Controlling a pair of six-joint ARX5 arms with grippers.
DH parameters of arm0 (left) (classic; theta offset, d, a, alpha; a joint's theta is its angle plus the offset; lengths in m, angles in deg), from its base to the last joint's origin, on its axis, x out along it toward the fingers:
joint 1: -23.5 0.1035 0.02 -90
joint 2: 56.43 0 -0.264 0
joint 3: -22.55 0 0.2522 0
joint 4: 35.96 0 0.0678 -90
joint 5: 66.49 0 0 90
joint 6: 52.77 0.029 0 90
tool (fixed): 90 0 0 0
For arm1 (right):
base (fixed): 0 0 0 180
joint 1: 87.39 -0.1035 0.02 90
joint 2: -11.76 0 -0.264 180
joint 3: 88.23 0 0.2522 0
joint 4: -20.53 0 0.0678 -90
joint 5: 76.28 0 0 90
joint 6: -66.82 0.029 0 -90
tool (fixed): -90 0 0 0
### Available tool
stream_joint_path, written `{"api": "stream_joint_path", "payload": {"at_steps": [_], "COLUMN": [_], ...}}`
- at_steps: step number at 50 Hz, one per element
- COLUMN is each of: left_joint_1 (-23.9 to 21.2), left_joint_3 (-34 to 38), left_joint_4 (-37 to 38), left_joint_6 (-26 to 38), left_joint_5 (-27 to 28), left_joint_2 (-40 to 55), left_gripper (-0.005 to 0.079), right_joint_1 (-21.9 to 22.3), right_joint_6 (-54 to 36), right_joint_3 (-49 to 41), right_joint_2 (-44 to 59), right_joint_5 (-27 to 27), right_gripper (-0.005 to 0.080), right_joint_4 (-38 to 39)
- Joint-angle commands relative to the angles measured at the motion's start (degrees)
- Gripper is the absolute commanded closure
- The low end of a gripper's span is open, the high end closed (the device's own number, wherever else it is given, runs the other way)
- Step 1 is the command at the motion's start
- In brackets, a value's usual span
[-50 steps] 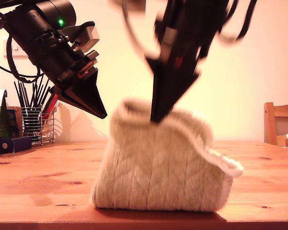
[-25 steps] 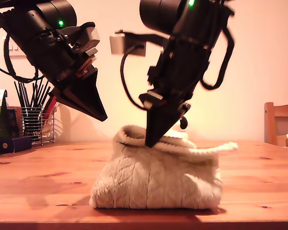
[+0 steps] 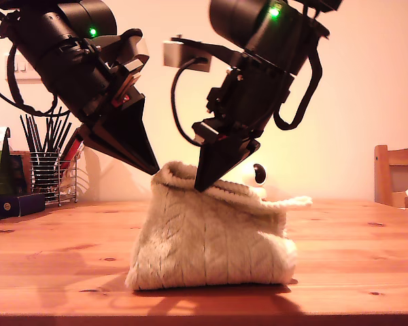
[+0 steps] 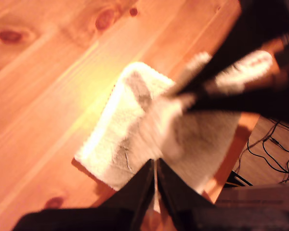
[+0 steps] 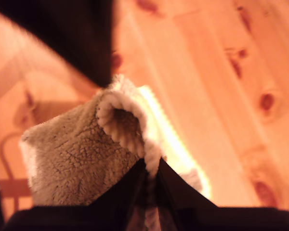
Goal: Fold the tea towel in front of you. After folding it, place it to the left side.
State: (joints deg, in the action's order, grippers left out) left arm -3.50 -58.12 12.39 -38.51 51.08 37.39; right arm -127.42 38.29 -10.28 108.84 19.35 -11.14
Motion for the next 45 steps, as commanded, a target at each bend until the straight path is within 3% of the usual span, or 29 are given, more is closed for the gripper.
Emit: {"api": "stream_joint_path", "payload": {"at_steps": [1, 17, 32, 45], "left_joint_1": [-0.2, -0.2, -1.3, -3.3], "left_joint_3": [1.0, 3.2, 7.2, 8.4], "left_joint_4": [0.0, -0.2, -2.7, -7.3], "left_joint_6": [0.3, 0.3, -0.3, -1.1], "left_joint_5": [0.3, 0.5, 2.1, 2.0], "left_joint_2": [-0.2, -0.2, -0.2, -0.2], "left_gripper": [0.0766, 0.0766, 0.0766, 0.0766], "right_joint_1": [-0.1, -0.1, -0.1, -0.1], "right_joint_6": [0.1, 1.6, 2.0, 3.1], "right_joint_3": [0.5, 0.5, 0.8, 5.4], "right_joint_2": [3.0, 7.1, 7.1, 7.1], "right_joint_5": [0.5, 1.2, -0.3, -2.3], "right_gripper": [0.0765, 0.0763, 0.0552, 0.0517], "right_joint_4": [1.4, 5.0, 8.4, 3.0]}}
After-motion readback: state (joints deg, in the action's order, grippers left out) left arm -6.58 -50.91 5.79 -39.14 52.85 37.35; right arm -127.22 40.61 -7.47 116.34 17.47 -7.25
